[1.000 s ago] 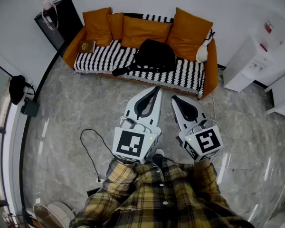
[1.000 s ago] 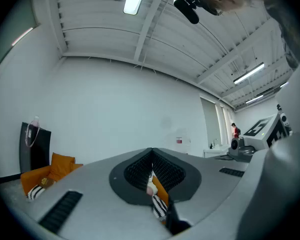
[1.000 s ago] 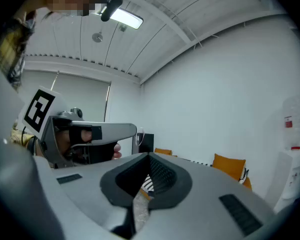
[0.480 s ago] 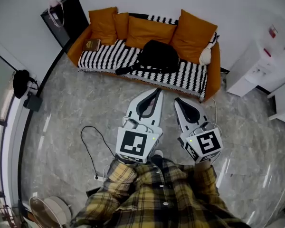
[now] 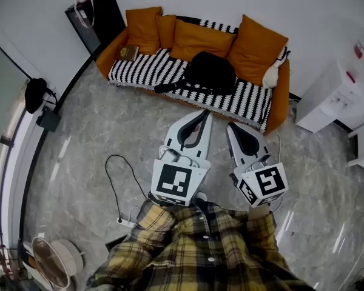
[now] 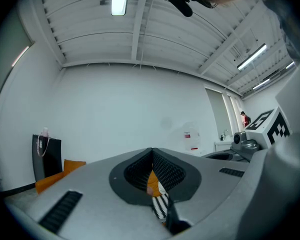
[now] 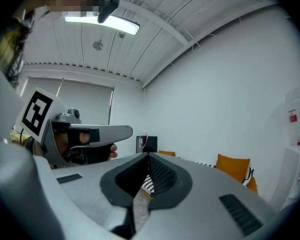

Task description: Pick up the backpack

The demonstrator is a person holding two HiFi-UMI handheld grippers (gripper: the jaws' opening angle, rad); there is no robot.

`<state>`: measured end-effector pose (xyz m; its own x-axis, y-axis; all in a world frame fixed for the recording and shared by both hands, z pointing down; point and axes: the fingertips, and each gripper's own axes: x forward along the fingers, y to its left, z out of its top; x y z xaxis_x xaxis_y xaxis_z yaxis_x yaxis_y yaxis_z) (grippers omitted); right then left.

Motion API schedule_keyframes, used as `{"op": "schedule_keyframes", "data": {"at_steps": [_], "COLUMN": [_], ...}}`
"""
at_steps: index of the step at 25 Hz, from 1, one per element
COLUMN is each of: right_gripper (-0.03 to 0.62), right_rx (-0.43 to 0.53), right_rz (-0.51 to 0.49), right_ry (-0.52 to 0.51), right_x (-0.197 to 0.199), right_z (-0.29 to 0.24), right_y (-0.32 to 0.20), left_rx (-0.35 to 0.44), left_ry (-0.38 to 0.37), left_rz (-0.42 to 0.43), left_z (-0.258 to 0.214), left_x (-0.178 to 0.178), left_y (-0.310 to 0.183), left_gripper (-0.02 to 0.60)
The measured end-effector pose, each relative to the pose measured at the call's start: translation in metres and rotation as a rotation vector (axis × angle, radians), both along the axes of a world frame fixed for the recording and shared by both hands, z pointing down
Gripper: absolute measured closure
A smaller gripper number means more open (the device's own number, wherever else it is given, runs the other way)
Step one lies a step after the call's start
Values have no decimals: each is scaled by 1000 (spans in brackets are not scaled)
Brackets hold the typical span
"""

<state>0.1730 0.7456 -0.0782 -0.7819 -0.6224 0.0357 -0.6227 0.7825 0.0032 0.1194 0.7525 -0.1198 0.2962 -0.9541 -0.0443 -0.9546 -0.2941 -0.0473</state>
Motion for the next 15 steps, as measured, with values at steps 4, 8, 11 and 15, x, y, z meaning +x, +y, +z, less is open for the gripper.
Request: {"op": "schedule_keyframes", "data": {"at_steps": [4, 8, 11, 15], "right_gripper": [579, 579, 577, 577], "right_rx": [-6, -42, -51, -50], "right_rz": [2, 15, 13, 16], "right_ry": [-18, -18, -16, 12], "right_x": [-2, -1, -3, -20], "right_z": [-2, 12, 18, 22], "right_y": [-10, -31, -52, -88], "left_rx": [2, -9, -16, -20], "left_ry": [-5, 14, 33, 17], "left_rz": [-10, -18, -20, -26], "left_z": [-4, 2, 8, 11], "left_x": [-7, -13, -19, -38], "left_y": [-9, -30, -52, -91], "left_gripper": [563, 563, 563, 563]}}
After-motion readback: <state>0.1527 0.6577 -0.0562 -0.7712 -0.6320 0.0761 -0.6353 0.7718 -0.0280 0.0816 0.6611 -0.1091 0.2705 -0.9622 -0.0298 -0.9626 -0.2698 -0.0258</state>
